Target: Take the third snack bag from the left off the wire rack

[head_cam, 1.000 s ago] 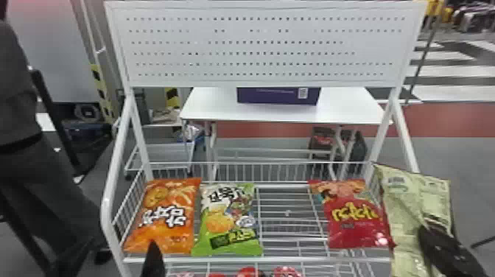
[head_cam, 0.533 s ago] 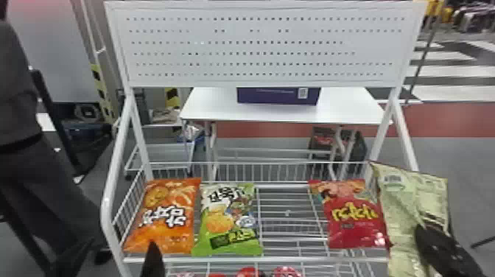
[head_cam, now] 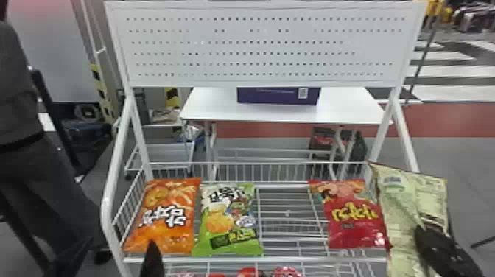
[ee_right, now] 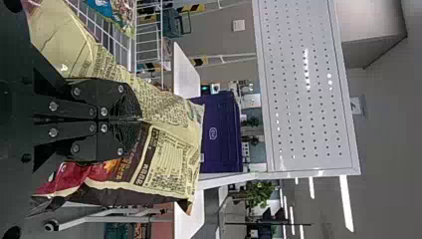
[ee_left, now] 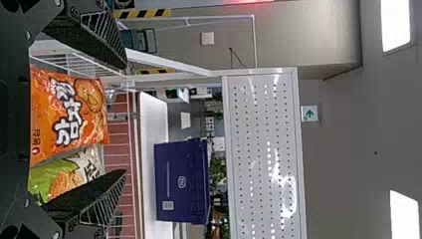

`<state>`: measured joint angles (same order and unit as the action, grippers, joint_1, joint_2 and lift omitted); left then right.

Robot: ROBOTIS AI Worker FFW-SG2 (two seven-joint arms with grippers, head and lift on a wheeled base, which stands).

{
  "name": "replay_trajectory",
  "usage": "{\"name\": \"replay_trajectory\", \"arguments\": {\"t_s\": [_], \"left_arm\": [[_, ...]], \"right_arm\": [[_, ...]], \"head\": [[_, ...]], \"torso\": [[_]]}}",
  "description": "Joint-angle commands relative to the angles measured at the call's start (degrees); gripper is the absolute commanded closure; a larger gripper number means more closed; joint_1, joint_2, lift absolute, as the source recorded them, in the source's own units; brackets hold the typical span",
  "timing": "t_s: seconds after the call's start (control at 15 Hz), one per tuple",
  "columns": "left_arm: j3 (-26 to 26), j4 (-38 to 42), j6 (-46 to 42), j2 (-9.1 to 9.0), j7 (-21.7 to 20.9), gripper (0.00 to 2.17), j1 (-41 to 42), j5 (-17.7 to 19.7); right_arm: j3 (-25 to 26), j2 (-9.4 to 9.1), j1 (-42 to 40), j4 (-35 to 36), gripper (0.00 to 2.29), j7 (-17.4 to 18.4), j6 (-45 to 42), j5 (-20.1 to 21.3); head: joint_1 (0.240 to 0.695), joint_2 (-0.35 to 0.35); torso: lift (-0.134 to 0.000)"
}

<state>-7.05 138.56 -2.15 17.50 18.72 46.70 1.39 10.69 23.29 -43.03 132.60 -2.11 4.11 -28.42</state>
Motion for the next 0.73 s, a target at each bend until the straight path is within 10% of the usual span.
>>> {"name": "replay_trajectory", "arguments": {"t_s": [0.0,0.67], "left_arm": [[0.02,-0.04,0.00,0.08,0.00,0.15,-0.03,0.02],[0.11,-0.31,0.00,0.00,0.00,0.15,-0.29,0.20]], "right_arm": [[-0.40,0.00,-0.03,0.03,2.24,0.00,-0.11,0.21],[-1.28,0.09,-0.03,-0.59,2.24,0.00,-2.92,1.17]], "head": [[0.499,0.000],[0.499,0.000]], "torso": [[0.000],[0.000]]}}
